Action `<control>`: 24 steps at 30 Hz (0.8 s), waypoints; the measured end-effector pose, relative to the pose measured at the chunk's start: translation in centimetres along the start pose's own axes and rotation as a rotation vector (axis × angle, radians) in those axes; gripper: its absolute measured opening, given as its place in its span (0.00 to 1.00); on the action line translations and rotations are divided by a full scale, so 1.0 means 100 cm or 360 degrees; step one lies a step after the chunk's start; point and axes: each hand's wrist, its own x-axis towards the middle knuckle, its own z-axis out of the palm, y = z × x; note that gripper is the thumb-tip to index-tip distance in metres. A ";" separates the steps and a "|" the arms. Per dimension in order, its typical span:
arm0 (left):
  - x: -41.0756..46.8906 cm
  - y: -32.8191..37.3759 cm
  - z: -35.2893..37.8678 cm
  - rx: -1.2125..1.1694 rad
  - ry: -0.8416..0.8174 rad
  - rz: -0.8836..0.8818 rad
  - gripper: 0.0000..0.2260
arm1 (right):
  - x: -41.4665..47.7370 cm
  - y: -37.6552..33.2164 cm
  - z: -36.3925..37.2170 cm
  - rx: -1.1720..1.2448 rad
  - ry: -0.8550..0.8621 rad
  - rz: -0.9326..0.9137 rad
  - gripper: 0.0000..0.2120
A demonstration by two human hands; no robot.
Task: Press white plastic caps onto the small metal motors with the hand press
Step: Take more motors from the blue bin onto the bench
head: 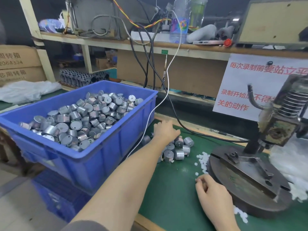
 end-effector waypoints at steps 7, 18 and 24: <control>0.012 -0.008 -0.010 -0.0136 -0.0455 -0.0190 0.24 | -0.001 0.001 0.001 0.0031 0.0026 0.0025 0.06; -0.004 -0.024 -0.010 -0.0211 -0.0391 0.0069 0.16 | 0.003 0.005 0.006 -0.0041 0.0056 0.0000 0.05; -0.050 -0.001 -0.019 -0.0355 0.0056 0.0387 0.16 | 0.000 0.006 0.004 -0.0007 0.0059 -0.0044 0.04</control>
